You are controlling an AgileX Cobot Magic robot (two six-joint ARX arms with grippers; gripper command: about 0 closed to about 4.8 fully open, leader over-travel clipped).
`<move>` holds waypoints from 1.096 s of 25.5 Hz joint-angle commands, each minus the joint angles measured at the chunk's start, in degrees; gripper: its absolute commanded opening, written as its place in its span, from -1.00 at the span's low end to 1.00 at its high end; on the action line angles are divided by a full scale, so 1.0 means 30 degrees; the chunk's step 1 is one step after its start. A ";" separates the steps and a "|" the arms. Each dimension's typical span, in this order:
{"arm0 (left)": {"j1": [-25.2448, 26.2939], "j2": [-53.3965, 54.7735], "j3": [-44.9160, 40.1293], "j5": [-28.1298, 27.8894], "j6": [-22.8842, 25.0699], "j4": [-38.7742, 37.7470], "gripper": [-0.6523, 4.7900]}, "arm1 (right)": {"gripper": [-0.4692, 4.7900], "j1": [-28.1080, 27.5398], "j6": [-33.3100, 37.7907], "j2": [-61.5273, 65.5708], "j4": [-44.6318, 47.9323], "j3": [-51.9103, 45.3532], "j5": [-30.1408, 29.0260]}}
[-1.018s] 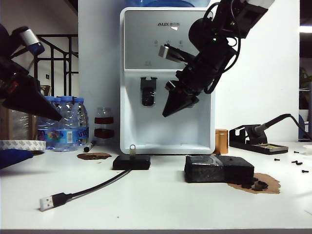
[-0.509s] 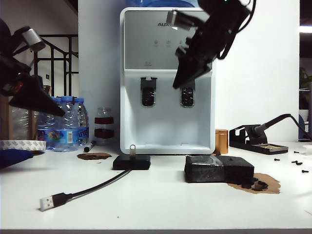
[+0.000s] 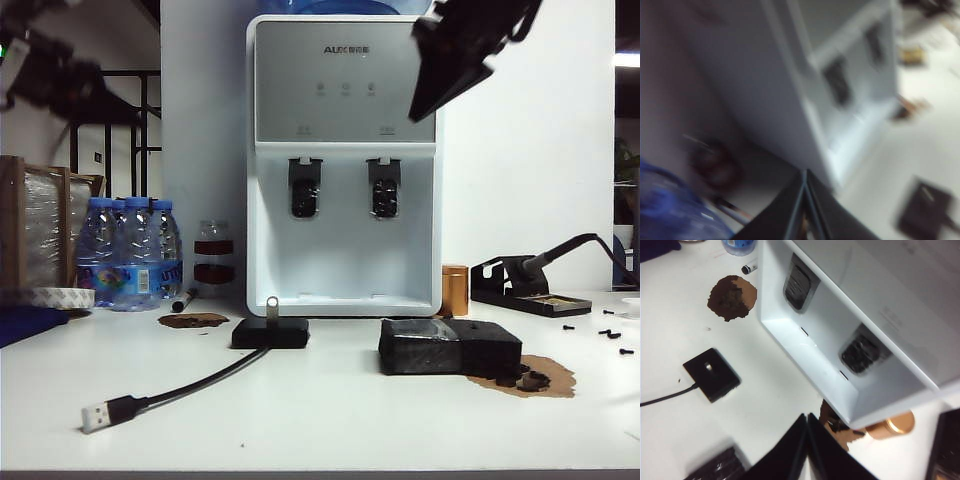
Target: Take the USB flash drive out of the black sponge and insert it into the slot on top of the black USB adpator box.
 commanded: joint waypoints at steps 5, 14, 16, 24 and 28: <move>0.0066 -0.1894 0.0022 -0.4532 -0.5377 0.5027 -0.78 | -0.83 -0.0816 0.0838 -0.4029 0.3665 -0.4153 0.0117; 0.0073 -0.6368 0.0007 -0.9887 -0.8706 0.0109 -0.78 | -0.83 -0.4306 0.4379 -0.8583 1.1387 -1.0768 -0.1056; 0.0080 -0.8167 0.0000 -1.0287 -0.8903 -0.3504 -0.78 | -0.83 -0.5100 0.5071 -0.9413 1.2087 -1.1774 -0.1231; 0.0080 -1.3340 -0.0022 -1.1497 -0.9828 -1.0127 -0.78 | -0.83 -0.6302 0.6747 -1.2539 1.5912 -1.6334 -0.0561; 0.0080 -1.6079 -0.0044 -1.1504 -0.9821 -1.1198 -0.78 | -0.83 -0.6288 0.7759 -1.4243 1.8506 -1.8884 0.0226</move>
